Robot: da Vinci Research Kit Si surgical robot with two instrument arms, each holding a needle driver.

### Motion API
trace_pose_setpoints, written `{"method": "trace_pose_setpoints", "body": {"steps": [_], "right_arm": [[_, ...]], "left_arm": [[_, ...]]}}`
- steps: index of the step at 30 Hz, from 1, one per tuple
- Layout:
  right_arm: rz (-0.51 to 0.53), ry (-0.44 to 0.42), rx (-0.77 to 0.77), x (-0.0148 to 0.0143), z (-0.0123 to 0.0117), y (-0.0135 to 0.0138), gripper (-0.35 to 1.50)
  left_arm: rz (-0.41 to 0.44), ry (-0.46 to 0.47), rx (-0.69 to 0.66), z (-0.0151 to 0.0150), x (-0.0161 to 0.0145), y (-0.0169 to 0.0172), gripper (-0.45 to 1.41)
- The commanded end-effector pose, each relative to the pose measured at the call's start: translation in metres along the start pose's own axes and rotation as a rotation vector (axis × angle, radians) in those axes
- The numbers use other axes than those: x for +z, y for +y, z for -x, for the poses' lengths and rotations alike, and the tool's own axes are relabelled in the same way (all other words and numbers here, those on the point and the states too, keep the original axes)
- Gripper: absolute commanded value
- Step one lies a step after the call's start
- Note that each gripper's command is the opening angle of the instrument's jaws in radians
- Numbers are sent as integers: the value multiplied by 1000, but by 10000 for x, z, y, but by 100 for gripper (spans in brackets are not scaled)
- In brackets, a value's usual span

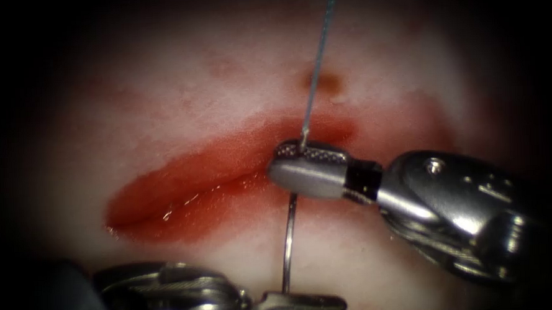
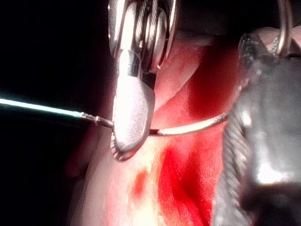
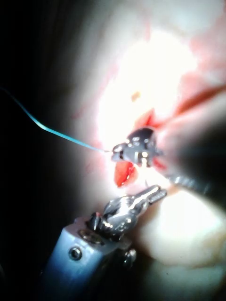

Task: Wound Closure
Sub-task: Handover the needle to the right, then throw the needle though the top of the incision with the right gripper.

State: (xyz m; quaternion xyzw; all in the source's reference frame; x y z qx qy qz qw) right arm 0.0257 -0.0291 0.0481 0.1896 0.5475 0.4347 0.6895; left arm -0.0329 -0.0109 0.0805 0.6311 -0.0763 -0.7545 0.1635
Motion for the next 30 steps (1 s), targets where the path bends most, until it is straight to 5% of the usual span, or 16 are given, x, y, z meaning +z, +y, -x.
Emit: {"method": "trace_pose_setpoints", "body": {"steps": [1,3,4,14,17,19,21,22,26,27,28,30], "right_arm": [[-4,5,-1,10,-8,-4,-35],[-5,5,-1,10,-9,-3,-35],[-5,5,-7,9,-9,-3,-35],[-20,-3,-66,-1,-11,2,-35],[-36,11,-86,-7,-13,10,-35],[-46,48,-108,-5,-16,11,-35],[-56,86,-251,-2,-21,12,-35],[-98,157,-372,0,-26,12,-35],[-85,291,-615,13,-52,14,-35],[-79,298,-654,16,-55,14,-35],[-62,302,-722,22,-58,13,-35],[-74,307,-843,31,-60,11,-35]], "left_arm": [[-17,10,7,1,4,-13,84],[-41,48,21,1,8,-18,130],[-47,62,29,2,9,-19,133],[-27,166,172,7,-23,-32,125],[72,166,441,3,-63,-27,106],[205,105,750,-4,-88,-25,84],[296,78,934,-6,-98,-27,66],[368,78,1137,-5,-102,-28,62],[457,136,1606,-1,-109,-14,42],[455,99,1665,0,-110,-10,29],[452,-56,1894,1,-113,-2,0],[423,-191,2054,3,-113,4,-11]]}}
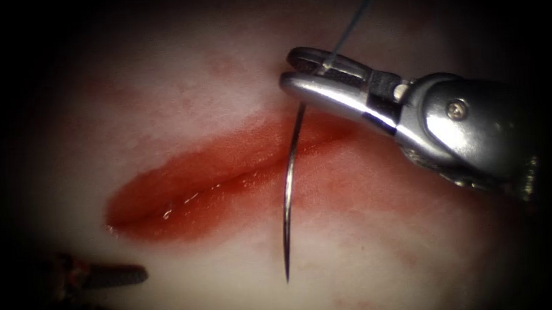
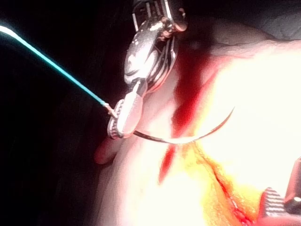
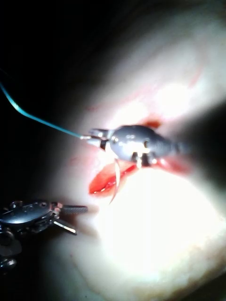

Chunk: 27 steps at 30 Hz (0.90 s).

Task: Wound Closure
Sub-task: Throw the needle though the top of the incision with the right gripper.

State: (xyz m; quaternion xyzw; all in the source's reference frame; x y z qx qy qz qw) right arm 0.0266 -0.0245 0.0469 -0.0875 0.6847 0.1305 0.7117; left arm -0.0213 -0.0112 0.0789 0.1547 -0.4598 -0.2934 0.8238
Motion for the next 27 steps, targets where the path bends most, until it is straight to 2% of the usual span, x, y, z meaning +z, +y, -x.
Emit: {"method": "trace_pose_setpoints", "body": {"steps": [1,2,5,8,9,13,15,16,22,27], "right_arm": [[-52,32,-79,25,-8,9,-35],[-125,79,-186,33,-9,8,-35],[-175,123,-283,48,-11,8,-35],[-201,153,-352,66,-14,11,-35],[-226,187,-426,81,-14,14,-35],[-270,251,-494,110,-13,19,-35],[-250,335,-506,139,-9,21,-35],[-250,346,-510,145,-8,22,-35],[-291,402,-547,170,0,15,-35],[-321,406,-566,166,11,0,-35]], "left_arm": [[13,-52,45,9,3,6,-20],[-10,-123,96,10,7,7,-45],[-13,-146,164,17,14,6,-45],[23,-144,158,20,21,2,-45],[44,-139,168,20,28,-1,-45],[32,-132,161,20,40,-6,-45],[33,-107,110,8,49,-9,-45],[27,-103,114,5,51,-8,-45],[21,-92,119,1,56,1,-45],[64,-90,144,6,62,8,-45]]}}
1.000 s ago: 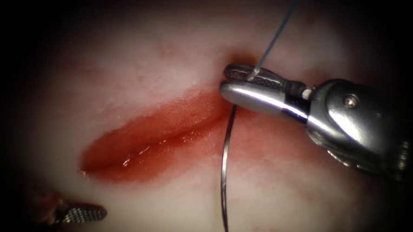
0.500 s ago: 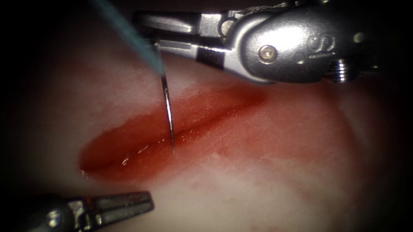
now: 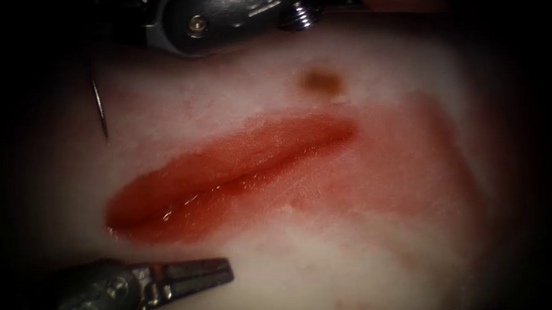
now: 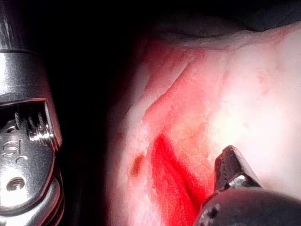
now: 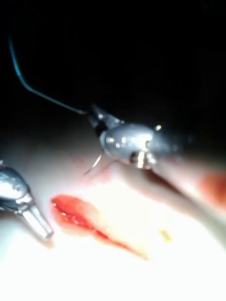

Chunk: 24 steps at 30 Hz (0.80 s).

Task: Wound Closure
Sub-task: Throw the needle though the top of the incision with the right gripper.

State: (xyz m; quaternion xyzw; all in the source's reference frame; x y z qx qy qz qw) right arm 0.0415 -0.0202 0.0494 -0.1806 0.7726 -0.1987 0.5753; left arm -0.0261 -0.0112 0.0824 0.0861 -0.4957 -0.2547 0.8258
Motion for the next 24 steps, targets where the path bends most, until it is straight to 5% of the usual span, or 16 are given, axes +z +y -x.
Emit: {"method": "trace_pose_setpoints", "body": {"steps": [1,12,16,24], "right_arm": [[-3,6,-17,6,-2,10,-35],[-1,-3,-33,-37,-19,13,-35],[-3,-4,-14,-33,-25,8,-35],[1,-31,-21,-18,-15,3,-35]], "left_arm": [[18,-1,1,10,6,10,-45],[67,19,16,-12,31,13,-45],[90,127,24,-33,37,13,-45],[94,174,10,-49,44,14,-45]]}}
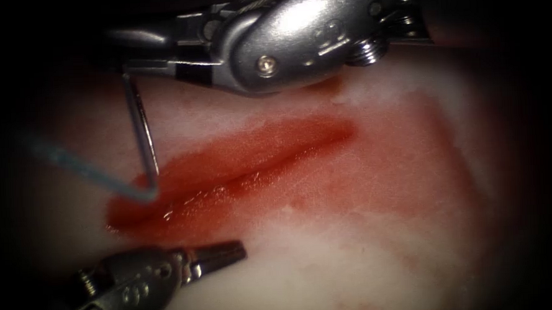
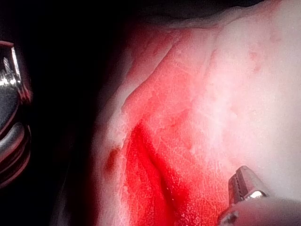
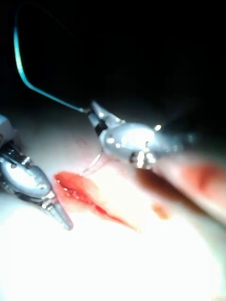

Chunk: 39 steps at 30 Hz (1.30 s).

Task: Wound Closure
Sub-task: Throw the needle though the top of the incision with the right gripper.

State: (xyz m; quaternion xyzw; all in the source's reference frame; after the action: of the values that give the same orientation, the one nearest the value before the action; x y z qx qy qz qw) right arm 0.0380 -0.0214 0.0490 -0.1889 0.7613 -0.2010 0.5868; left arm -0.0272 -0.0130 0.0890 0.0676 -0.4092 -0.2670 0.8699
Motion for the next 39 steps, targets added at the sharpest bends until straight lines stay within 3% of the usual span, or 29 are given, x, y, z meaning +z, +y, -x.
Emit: {"method": "trace_pose_setpoints", "body": {"steps": [1,10,23,27,39], "right_arm": [[2,-2,-7,15,5,10,-35],[-39,-18,-12,18,8,6,-35],[-91,-25,-16,14,9,-3,-35],[-148,-43,-21,12,12,-6,-35],[-194,-22,-80,22,12,4,-35]], "left_arm": [[-1,2,6,6,4,6,-45],[-17,52,-29,6,7,2,-45],[-41,59,-40,8,9,-2,-45],[-42,59,-40,8,10,-2,-45],[-48,61,-40,9,11,-3,-45]]}}
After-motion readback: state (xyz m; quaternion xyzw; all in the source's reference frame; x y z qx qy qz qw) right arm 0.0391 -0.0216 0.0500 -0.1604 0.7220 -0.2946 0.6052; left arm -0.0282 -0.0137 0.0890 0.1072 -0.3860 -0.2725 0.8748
